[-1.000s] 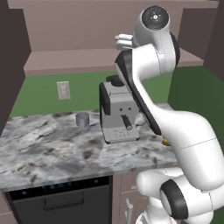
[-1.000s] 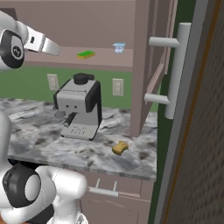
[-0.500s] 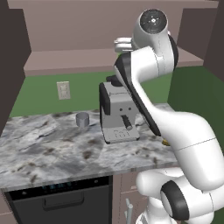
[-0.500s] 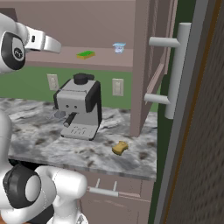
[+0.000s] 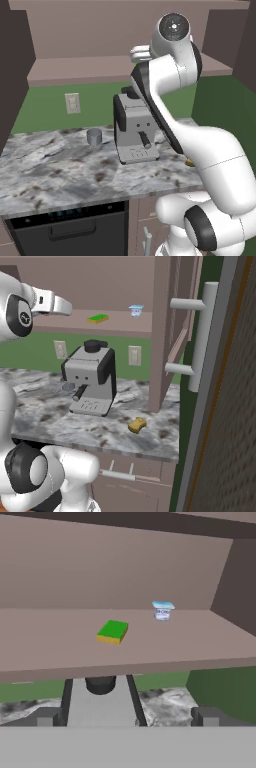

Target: Pick the sponge and sponge from the cabinet and place them on the counter.

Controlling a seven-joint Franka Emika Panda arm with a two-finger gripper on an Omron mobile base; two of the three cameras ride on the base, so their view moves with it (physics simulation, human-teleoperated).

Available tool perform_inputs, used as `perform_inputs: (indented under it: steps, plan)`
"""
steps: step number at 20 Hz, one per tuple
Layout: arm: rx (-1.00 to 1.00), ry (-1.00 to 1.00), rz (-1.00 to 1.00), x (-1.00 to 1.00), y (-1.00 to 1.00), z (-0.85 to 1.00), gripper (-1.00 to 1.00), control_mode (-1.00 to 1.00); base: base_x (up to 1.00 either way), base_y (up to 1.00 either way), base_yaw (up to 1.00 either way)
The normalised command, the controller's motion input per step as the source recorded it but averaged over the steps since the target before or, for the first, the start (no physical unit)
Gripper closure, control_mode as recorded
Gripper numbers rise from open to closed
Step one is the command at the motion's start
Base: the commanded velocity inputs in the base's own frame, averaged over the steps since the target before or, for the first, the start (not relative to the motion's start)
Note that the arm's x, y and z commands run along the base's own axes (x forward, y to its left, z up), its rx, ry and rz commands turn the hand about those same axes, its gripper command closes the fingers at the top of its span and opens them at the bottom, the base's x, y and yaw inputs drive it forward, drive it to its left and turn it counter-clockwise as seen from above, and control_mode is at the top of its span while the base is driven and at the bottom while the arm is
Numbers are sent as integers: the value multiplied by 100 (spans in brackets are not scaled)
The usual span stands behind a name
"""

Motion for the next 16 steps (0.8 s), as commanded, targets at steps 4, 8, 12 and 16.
perform_inputs:
  steps: [4, 8, 12, 16]
  plan:
    - [0, 0, -1, 20, -5, -9, -100, -100, 0, 0, 0]
    - [0, 0, -5, 19, 0, -6, -100, -100, 0, 0, 0]
    - [2, 0, -7, 17, 0, -3, -100, -100, 0, 0, 0]
    - [5, 0, -8, 15, 0, -3, -100, -100, 0, 0, 0]
